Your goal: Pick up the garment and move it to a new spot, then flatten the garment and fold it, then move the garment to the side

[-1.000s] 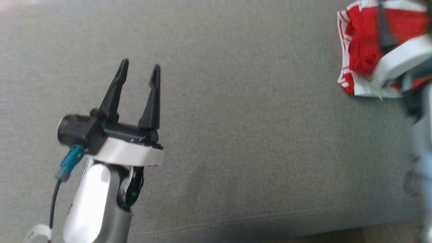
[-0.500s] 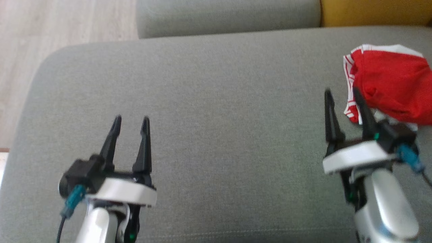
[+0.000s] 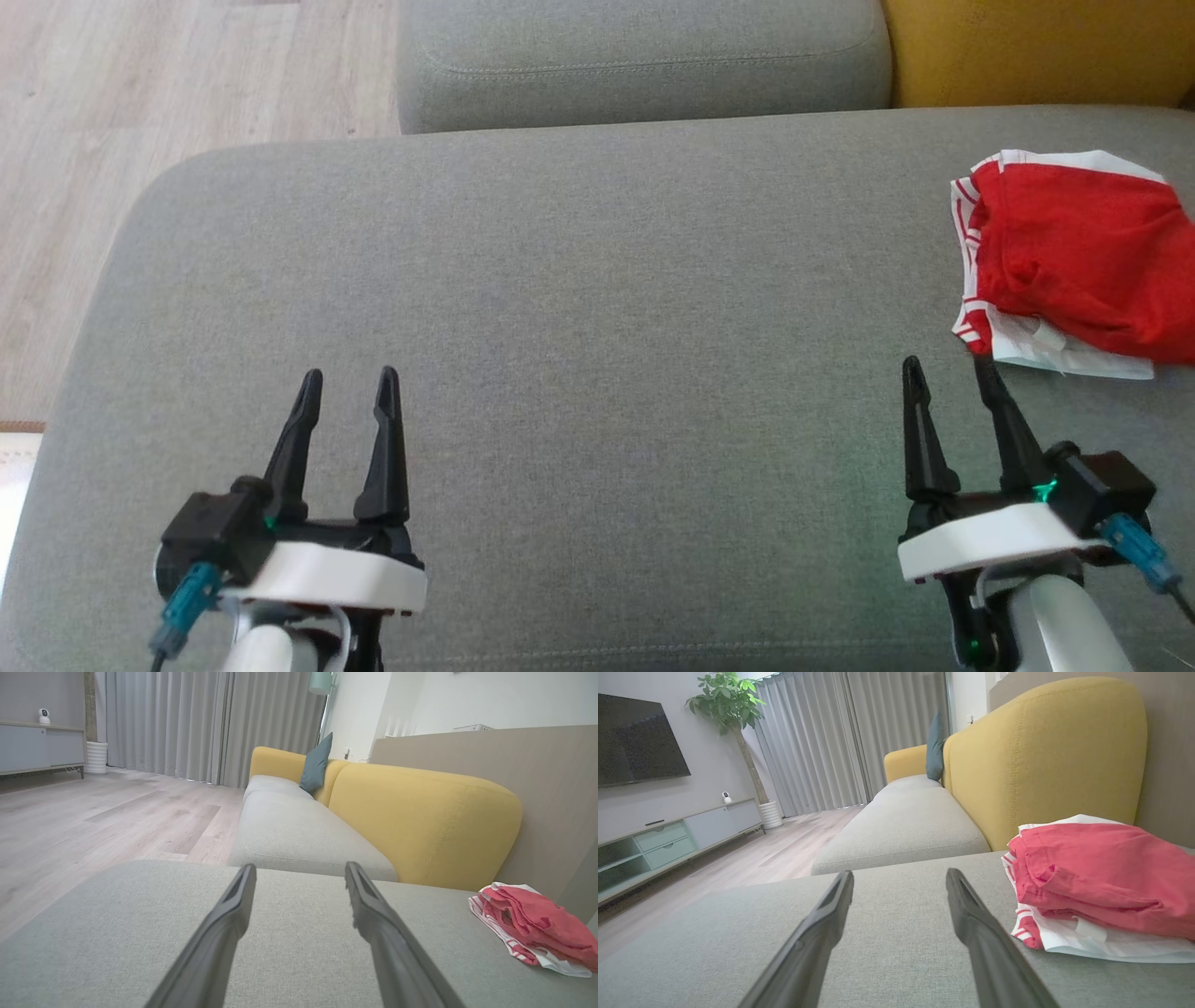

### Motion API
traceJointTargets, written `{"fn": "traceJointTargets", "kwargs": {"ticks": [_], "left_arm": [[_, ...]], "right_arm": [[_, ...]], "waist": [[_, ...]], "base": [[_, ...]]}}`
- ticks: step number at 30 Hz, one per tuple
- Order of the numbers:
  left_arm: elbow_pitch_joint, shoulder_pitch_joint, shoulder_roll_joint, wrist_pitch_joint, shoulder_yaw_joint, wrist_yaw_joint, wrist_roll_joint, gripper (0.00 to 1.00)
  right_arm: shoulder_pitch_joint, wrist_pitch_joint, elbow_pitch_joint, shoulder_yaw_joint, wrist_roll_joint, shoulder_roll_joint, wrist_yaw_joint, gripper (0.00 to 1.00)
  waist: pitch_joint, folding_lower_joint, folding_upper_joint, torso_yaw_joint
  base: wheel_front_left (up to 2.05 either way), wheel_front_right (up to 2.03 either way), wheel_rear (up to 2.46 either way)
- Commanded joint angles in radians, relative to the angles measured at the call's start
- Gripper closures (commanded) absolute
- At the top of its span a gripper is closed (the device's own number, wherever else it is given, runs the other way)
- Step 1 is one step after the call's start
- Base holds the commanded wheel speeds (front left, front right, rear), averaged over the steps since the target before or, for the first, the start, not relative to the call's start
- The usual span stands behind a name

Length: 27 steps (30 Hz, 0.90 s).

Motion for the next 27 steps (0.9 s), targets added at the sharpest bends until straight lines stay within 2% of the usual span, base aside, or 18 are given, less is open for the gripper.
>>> {"fn": "traceJointTargets", "kwargs": {"ticks": [1, 11, 27], "left_arm": [[-0.047, -0.033, 0.006, -0.005, 0.039, 0.001, 0.005, 0.0], [-0.066, -0.032, 0.006, -0.005, 0.05, 0.007, -0.008, 0.0], [-0.08, -0.031, 0.006, -0.005, 0.073, -0.011, -0.044, 0.0]], "right_arm": [[-0.034, -0.013, -0.038, 0.02, 0.0, -0.001, 0.007, 0.0], [-0.027, -0.014, -0.048, 0.016, -0.025, -0.001, 0.007, 0.0], [-0.03, -0.014, -0.059, 0.027, -0.012, -0.001, 0.007, 0.0]], "waist": [[0.0, 0.0001, 0.0, -0.001], [0.001, 0.0001, 0.0, 0.0], [0.006, 0.0001, 0.0, -0.008]], "base": [[0.0, 0.0, 0.0], [0.0, 0.0, 0.0], [0.0, 0.0, 0.0]]}}
